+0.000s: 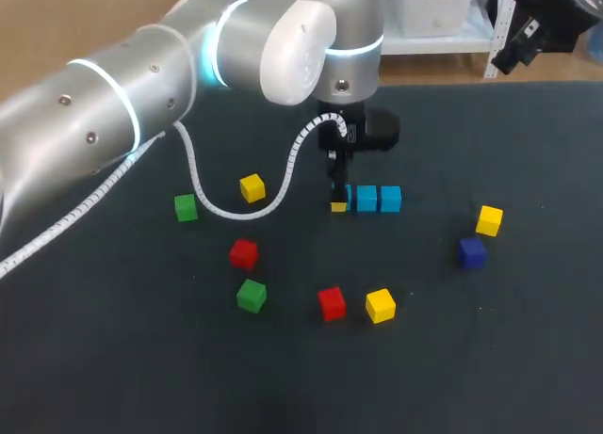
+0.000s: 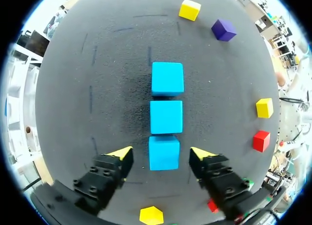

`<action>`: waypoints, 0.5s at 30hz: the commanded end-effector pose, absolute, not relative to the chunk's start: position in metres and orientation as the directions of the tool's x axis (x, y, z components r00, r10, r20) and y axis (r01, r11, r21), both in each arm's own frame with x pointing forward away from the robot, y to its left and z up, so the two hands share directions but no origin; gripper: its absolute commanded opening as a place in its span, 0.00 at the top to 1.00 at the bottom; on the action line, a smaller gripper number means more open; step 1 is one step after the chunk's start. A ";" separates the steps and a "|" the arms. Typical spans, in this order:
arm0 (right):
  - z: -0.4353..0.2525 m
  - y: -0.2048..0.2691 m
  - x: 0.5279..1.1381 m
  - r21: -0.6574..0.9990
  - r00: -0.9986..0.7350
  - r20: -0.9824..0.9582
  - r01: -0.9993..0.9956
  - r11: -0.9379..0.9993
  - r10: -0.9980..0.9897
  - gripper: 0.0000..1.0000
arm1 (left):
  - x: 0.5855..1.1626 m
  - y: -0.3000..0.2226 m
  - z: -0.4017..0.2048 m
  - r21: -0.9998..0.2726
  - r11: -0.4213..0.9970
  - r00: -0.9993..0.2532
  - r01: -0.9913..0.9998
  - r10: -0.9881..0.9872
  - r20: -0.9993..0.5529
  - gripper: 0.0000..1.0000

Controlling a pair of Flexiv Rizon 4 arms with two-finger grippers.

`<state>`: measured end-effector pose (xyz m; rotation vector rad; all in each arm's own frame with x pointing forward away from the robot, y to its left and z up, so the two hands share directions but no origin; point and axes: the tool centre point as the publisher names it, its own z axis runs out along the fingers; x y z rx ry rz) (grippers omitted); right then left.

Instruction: Place the blue cubes, place green cubes on the blue cubes, place the yellow cubes on the green cubes, then place the red cubes on the yellow cubes, and place purple cube on the red cubes.

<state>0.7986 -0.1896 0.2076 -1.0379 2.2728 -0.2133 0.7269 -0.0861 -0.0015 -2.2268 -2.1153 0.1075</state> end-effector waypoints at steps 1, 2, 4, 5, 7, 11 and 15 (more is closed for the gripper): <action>0.207 -0.189 0.797 -0.390 -0.496 -0.477 -0.621 0.680 -0.726 0.00 | 0.725 -0.085 -0.001 -0.094 -0.055 0.055 0.994 0.998 -0.008 0.58; 0.207 -0.189 0.797 -0.390 -0.496 -0.477 -0.621 0.680 -0.726 0.00 | 0.725 -0.085 -0.001 -0.093 -0.056 0.055 0.994 0.998 -0.008 0.58; 0.207 -0.189 0.797 -0.390 -0.496 -0.477 -0.621 0.680 -0.726 0.00 | 0.724 -0.085 -0.001 -0.095 -0.061 0.060 0.994 0.998 -0.011 0.58; 0.207 -0.189 0.797 -0.390 -0.496 -0.477 -0.621 0.680 -0.726 0.00 | 0.724 -0.085 -0.001 -0.095 -0.061 0.060 0.994 0.998 -0.012 0.58; 0.207 -0.189 0.797 -0.390 -0.496 -0.477 -0.621 0.680 -0.726 0.00 | 0.724 -0.084 -0.001 -0.095 -0.066 0.065 0.993 0.998 -0.013 0.48; 0.207 -0.189 0.797 -0.390 -0.496 -0.477 -0.621 0.680 -0.726 0.00 | 0.723 -0.085 -0.001 -0.097 -0.073 0.071 0.993 0.997 -0.017 0.00; 0.207 -0.189 0.797 -0.390 -0.496 -0.477 -0.621 0.680 -0.726 0.00 | 0.721 -0.085 0.002 -0.094 -0.079 0.078 0.992 0.997 -0.020 0.00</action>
